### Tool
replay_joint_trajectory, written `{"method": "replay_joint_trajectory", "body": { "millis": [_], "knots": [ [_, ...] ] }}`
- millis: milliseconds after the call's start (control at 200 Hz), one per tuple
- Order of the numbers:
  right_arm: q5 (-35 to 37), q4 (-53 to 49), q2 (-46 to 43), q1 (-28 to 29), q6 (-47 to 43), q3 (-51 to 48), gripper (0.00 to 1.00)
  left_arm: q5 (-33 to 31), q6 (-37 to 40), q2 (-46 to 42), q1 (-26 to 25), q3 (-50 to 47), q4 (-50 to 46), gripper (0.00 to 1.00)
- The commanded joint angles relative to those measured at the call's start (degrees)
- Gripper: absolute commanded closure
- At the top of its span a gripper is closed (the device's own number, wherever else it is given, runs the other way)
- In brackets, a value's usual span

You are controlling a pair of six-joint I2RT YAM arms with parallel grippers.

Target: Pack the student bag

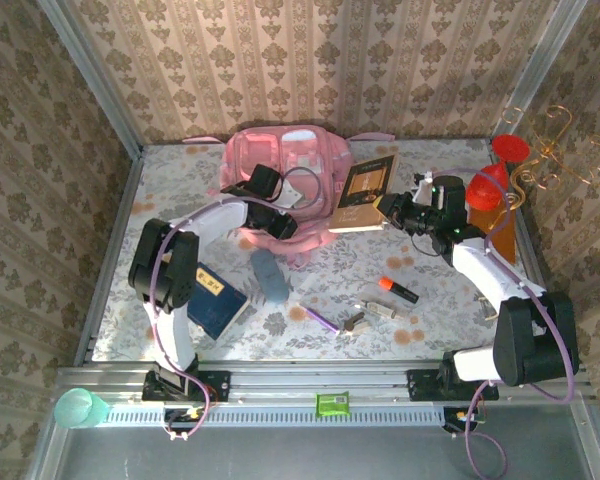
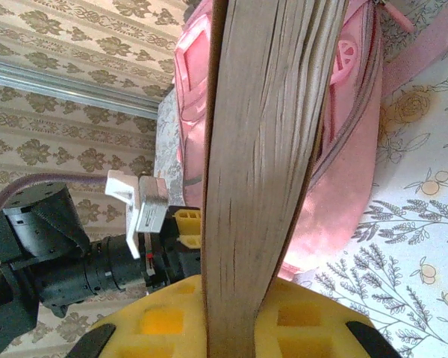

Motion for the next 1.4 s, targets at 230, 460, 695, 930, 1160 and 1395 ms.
{"method": "replay_joint_trajectory", "body": {
  "millis": [230,460,695,930,1160,1395],
  "knots": [
    [-2.5,-0.4,-3.7,-0.4,-0.9,-1.6,1.00,15.6,-6.4,-5.2,5.0,1.8,4.2,1.00],
    [-4.1,-2.9,-10.9,0.2,0.9,-4.2,1.00,22.1,-18.2,-13.0,5.7,-0.5,19.2,1.00],
    [-3.0,10.7,-9.5,8.9,9.8,-9.3,1.00,21.7,-23.0,-13.2,5.6,4.6,22.9,1.00],
    [1.2,29.8,4.0,14.9,18.5,-7.6,1.00,21.0,-23.9,-10.8,5.3,8.7,21.2,1.00],
    [14.0,43.3,18.4,18.1,26.4,-1.3,1.00,20.9,-25.2,-10.3,5.1,11.1,19.5,1.00],
    [28.8,52.0,31.0,20.0,26.9,7.2,1.00,19.3,-28.2,-10.9,3.1,12.4,19.2,1.00]
  ]
}}
